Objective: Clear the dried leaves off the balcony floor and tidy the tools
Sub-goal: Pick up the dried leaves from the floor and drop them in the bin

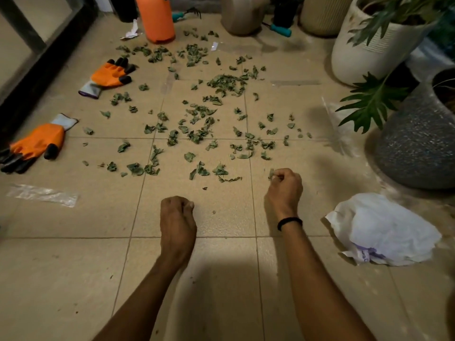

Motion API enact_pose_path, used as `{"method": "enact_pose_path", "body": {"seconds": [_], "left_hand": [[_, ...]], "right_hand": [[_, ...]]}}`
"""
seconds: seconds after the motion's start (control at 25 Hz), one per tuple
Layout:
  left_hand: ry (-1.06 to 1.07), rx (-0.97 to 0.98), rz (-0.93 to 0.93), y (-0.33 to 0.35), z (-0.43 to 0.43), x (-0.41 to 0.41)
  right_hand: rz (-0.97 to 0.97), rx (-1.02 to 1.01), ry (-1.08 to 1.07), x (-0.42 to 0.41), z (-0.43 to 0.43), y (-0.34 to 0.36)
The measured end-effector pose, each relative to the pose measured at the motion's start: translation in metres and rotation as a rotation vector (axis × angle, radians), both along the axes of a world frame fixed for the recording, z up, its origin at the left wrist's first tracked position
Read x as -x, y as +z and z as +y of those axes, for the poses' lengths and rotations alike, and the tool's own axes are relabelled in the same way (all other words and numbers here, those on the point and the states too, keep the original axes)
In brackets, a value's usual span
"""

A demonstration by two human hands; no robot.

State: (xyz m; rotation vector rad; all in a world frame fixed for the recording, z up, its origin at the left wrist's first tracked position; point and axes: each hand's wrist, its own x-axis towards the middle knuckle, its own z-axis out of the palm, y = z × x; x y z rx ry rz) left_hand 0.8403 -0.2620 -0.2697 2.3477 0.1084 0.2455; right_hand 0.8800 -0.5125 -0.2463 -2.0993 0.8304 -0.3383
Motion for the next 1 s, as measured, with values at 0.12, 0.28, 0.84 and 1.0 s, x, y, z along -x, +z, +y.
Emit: {"method": "enact_pose_path", "body": {"seconds": [0.12, 0.28, 0.84, 1.0], "left_hand": [[0.02, 0.003, -0.013, 0.004, -0.017, -0.033], [-0.047, -0.062, 0.036, 0.009, -0.032, -0.064], [-0.158, -0.103, -0.046, 0.001, -0.029, -0.082], [0.064, 0.362, 0.112, 0.011, -0.018, -0.06]], "right_hand": [[0.174, 0.146, 0.152, -0.016, -0.017, 0.0], [0.125, 0.092, 0.345, -0.024, 0.001, -0.001], [-0.002, 0.267, 0.701, -0.042, 0.08, -0.013], [-0.004, 0.169, 0.596, -0.047, 0.08, -0.016]]}}
